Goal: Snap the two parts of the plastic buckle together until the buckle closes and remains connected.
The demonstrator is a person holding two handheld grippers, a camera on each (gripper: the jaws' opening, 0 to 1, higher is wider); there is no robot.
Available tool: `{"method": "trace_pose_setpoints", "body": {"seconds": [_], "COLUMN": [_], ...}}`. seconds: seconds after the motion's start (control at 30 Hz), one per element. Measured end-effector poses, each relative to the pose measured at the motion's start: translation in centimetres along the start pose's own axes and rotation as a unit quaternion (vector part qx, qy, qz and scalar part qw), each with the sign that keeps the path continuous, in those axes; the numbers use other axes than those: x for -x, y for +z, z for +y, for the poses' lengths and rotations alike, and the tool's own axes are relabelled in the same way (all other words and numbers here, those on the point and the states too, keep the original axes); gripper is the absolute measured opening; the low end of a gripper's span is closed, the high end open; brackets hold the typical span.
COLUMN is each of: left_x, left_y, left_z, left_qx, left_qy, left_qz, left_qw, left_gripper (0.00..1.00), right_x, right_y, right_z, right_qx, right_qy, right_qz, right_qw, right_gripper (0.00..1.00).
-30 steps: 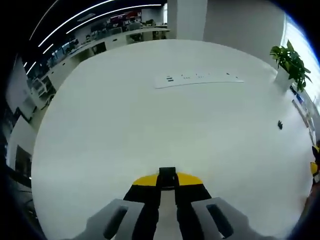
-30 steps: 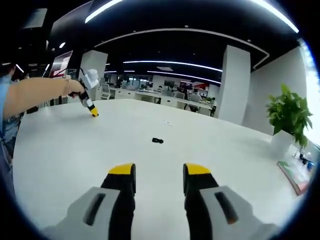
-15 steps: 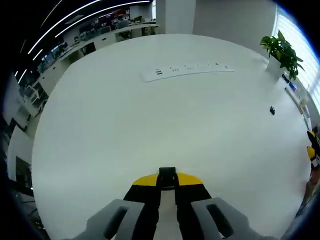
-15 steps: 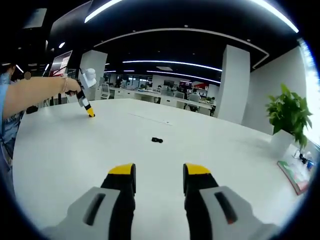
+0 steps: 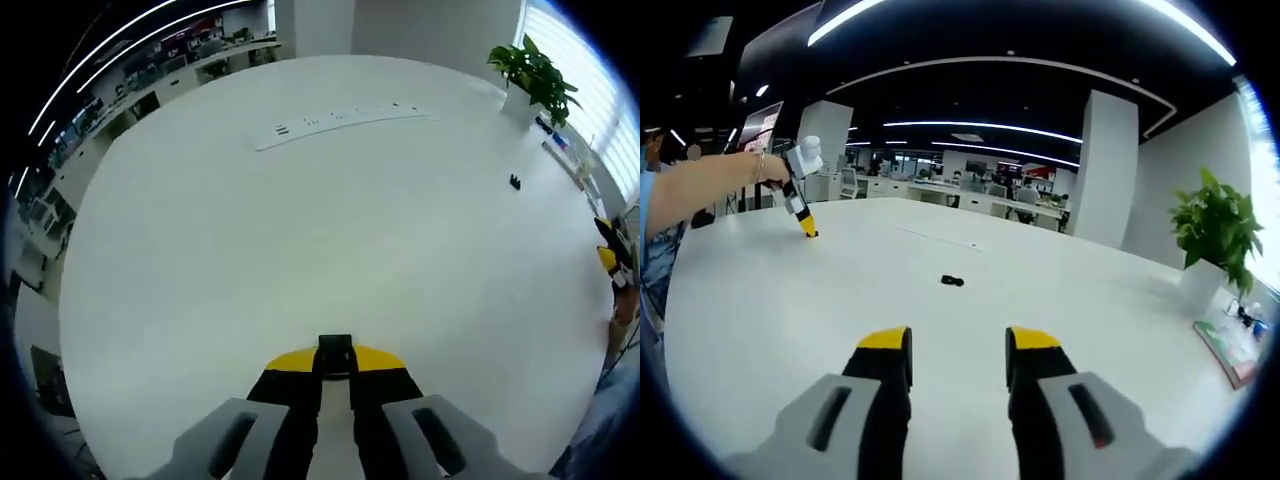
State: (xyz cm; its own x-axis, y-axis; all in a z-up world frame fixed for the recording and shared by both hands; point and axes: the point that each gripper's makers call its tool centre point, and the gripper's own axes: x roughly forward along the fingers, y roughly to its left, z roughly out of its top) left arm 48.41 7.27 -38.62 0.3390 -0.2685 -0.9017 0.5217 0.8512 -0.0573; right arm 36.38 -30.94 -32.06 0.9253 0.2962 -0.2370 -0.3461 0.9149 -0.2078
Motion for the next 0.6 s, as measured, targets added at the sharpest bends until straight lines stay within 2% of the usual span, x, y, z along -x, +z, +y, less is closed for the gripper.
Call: {"method": "trace_pose_setpoints", "body": {"seconds": [0.3,0.6], "left_x": [0.5,1.1], "left_y": [-0.7,-2.4], "left_z": [-0.4,-1.4], "left_qx": [-0.026,-0.05], "left_qy": [-0.009,-0.024], "left_qz": [0.007,0.019], "left_qw": [0.9996,0.9983], "left_gripper": [0.1,0.1], "right_x": [0.1,0.0], "right_y": [0.0,0.0], "right_z": [0.0,0.1], "right_qx": [0.001,0.0], "right_qy": [-0.002,0.0], "right_qz": [-0.001,0.0], "right_qw": [1.0,1.0], "right_gripper": [0.37,0.37]}}
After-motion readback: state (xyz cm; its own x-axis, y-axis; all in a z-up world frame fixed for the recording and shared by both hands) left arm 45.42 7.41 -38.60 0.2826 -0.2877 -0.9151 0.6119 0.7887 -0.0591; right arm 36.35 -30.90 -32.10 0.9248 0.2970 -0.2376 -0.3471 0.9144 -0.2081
